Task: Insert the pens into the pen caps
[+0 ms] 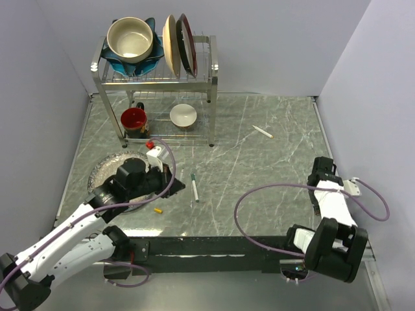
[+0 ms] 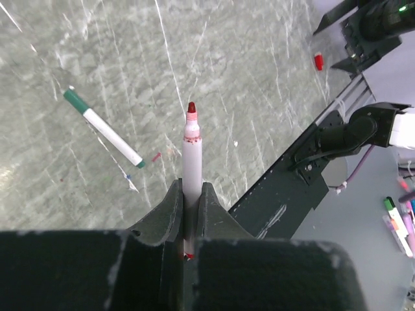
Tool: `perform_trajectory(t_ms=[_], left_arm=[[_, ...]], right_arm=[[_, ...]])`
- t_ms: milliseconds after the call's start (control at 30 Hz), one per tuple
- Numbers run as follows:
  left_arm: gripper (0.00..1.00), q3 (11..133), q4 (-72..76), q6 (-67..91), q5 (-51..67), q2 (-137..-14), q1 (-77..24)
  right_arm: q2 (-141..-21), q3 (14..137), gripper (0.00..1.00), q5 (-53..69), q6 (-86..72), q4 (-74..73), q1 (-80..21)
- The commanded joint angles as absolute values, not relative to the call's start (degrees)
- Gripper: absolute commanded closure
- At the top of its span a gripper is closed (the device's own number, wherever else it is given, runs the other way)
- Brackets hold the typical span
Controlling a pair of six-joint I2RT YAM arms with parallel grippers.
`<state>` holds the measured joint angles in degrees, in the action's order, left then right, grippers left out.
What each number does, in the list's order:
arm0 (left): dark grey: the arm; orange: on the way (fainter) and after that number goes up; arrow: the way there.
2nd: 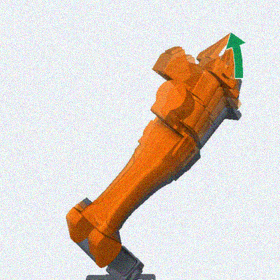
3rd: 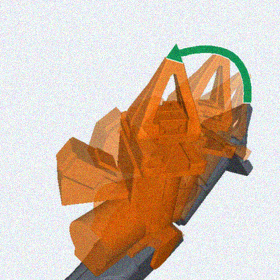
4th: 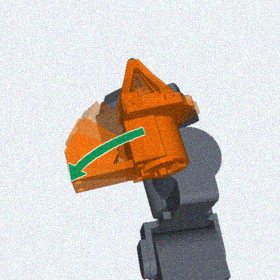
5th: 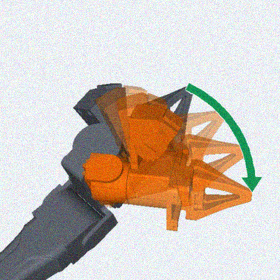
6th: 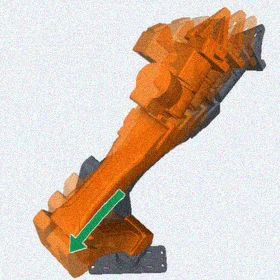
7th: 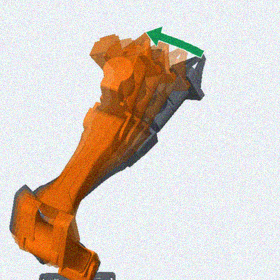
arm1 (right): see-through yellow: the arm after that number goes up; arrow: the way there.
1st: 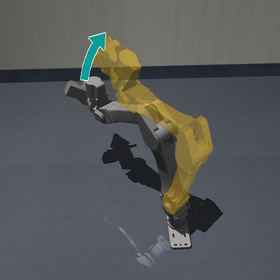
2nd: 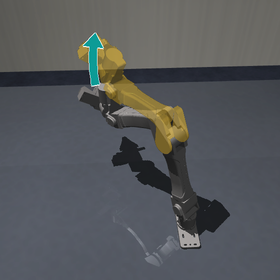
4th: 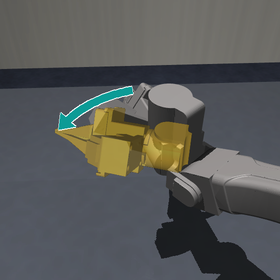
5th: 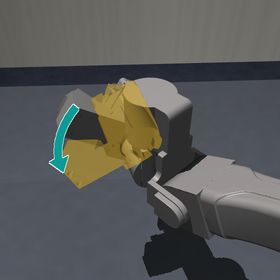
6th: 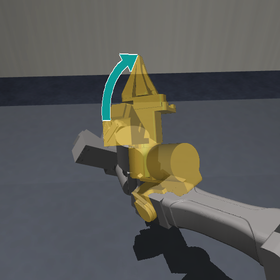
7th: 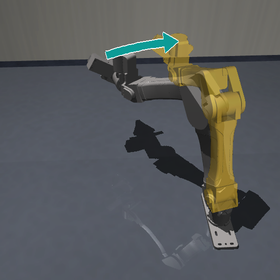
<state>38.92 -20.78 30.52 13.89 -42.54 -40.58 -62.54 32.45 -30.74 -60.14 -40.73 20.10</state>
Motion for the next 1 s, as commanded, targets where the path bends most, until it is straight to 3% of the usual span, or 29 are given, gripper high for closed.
perform_trajectory(t_ms=[0, 333, 533, 633, 967], left_arm=[[0.99, 39.29, -20.65, 29.0, 10.99, -39.56, -40.52], [0.99, 39.46, -21.36, 29.09, 9.05, -39.38, -40.52], [0.99, 39.73, -21.45, 29.09, 8.88, -39.99, -40.52], [0.99, 39.64, -21.36, 29.09, 8.7, -39.81, -40.52], [0.99, 39.99, -21.36, 28.92, 8.7, -40.43, -40.52]], right_arm=[[-66.69, 34.98, 0.12, -34.54, -62.13, -41.39, 21.62], [-74.7, 35.86, 0.14, -30.33, -57.57, -37.09, 25.22], [-74.53, 35.33, 0.23, -28.48, -53.71, -33.14, 25.4], [-74.36, 34.89, 0.34, -26.55, -51.51, -30.77, 25.4], [-74.09, 32.7, 0.43, -18.73, -47.99, -26.11, 25.4]])
